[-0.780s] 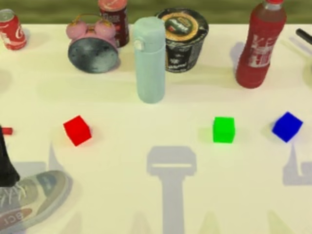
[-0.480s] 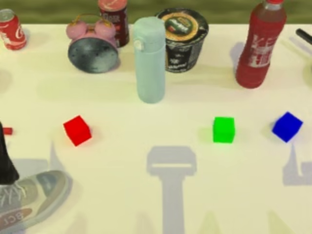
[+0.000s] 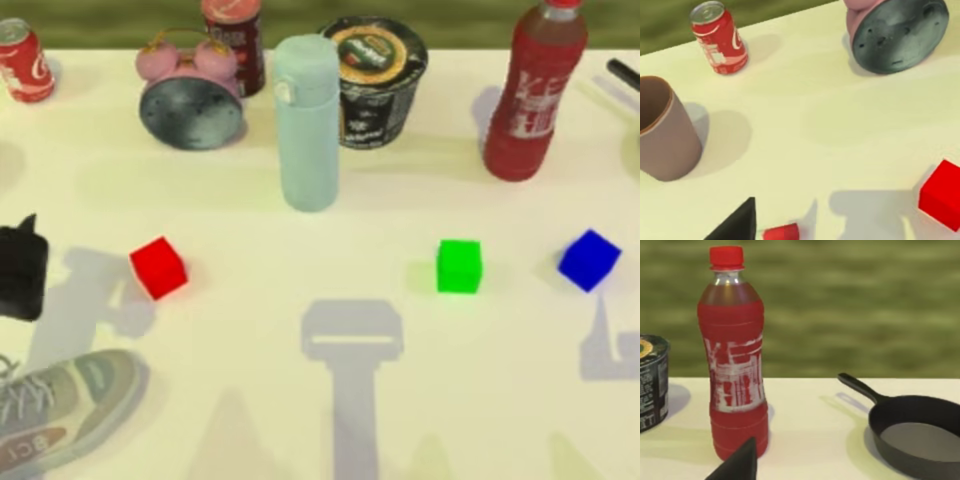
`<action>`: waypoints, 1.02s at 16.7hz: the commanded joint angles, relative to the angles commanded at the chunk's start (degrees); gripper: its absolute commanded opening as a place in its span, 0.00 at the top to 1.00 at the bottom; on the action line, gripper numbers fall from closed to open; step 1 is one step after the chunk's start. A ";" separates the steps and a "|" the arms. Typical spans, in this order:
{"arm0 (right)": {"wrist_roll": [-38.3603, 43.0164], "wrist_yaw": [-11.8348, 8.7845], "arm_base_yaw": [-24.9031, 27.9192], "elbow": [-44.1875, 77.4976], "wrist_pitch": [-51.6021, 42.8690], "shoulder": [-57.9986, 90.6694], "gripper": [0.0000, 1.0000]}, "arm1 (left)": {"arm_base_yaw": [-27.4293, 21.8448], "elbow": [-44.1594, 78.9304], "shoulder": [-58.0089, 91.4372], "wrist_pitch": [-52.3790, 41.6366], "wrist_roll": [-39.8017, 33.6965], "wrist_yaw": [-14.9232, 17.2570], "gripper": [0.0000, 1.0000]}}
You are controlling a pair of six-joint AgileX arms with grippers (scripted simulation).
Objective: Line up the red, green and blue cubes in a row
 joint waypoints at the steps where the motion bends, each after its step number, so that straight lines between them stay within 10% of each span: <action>1: 0.00 0.00 0.00 0.00 0.00 0.00 0.00 | -0.71 4.42 6.45 -3.18 1.95 -0.04 0.00; 17: 0.00 0.00 0.00 0.00 0.00 0.00 0.00 | -9.57 59.05 80.35 -40.29 25.12 0.11 0.00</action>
